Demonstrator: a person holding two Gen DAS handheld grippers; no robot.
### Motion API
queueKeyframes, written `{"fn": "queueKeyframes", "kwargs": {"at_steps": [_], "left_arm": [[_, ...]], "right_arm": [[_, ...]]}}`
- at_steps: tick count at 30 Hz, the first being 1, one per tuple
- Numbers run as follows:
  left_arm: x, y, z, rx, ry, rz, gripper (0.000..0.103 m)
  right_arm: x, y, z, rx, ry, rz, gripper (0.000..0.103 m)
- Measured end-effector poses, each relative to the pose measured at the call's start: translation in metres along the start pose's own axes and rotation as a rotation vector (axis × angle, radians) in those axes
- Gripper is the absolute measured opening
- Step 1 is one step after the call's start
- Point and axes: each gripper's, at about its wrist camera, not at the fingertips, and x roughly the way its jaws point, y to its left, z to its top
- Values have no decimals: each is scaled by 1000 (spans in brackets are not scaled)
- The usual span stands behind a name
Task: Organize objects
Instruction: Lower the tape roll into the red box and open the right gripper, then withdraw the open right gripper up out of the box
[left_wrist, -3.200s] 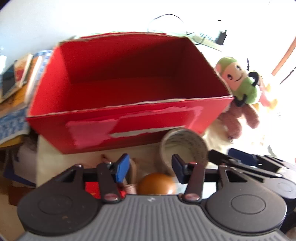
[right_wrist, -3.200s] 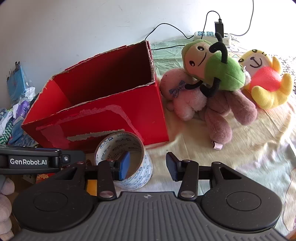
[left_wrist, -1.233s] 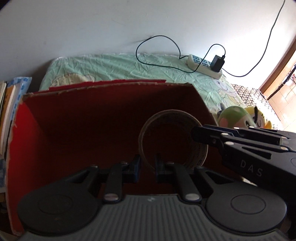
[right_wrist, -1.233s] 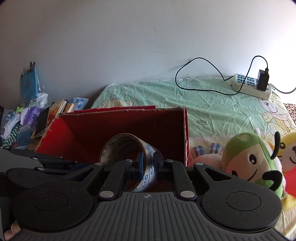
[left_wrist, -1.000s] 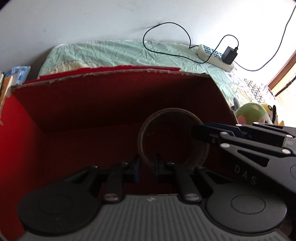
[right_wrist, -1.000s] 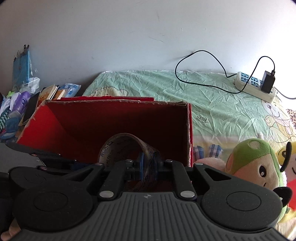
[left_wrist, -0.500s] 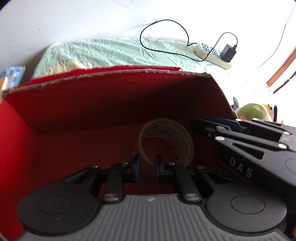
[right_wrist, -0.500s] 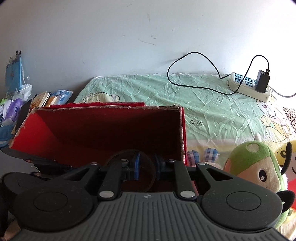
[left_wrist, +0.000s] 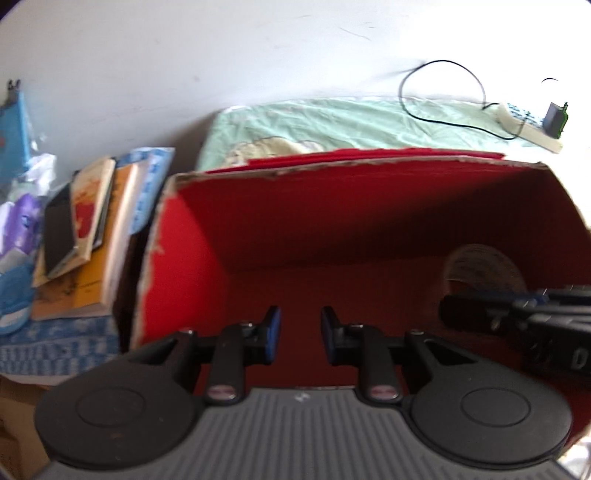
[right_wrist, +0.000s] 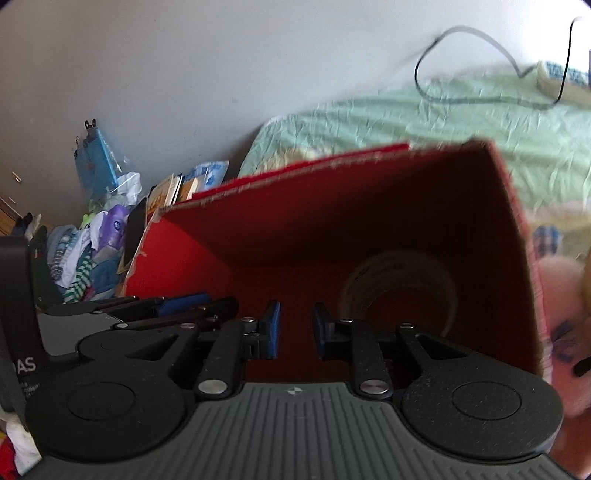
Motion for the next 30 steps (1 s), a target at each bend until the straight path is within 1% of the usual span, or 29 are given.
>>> {"fn": "queueKeyframes", "kwargs": {"at_steps": [2,4,6,8,9,10,11,12,13,16,17,20,25,29,30], "left_arm": [[0,2,-1,3,-7,20,29],[-1,1,-1,8,-10,24,33],[-2,1,-2,16,-14,31,35],[-3,-3,-3,23,-14,36,36],[-2,-2,-2,24,-14,38,36],[1,-4,0,25,-13,40,36],[0,-4,0,27,-13,43,36],[0,-4,-1,28,-13,45,37],[0,-5,-2,28,-14,47,37],[0,-6,-3,32,-16,51,39],[0,-7,-3,33,-17,54,39],[-1,-8,-3,39,-18,65,39],[-5,-7,-4,34,-4,64,40],[-22,-12,-7,58,-43,79,40],[-28,-12,-8,65,-56,79,42]], "right_arm": [[10,-1,-2,28,39,5,22],[15,-4,-4,50,65,0,22],[17,-4,-4,62,71,-36,22],[13,-5,-5,72,55,-46,22],[11,-4,-5,57,42,-80,18],[10,-3,-5,43,31,-109,19],[7,-2,-5,39,19,-145,20],[6,-3,-5,44,14,-171,23],[4,-6,-5,63,13,-184,24],[0,-16,-7,130,14,-156,24],[-2,-16,-8,135,9,-153,23],[-6,-11,-11,115,-4,-167,24],[-31,-4,-17,83,-47,-139,24],[-51,5,-25,29,-91,-158,24],[-51,1,-25,18,-104,-161,24]]}}
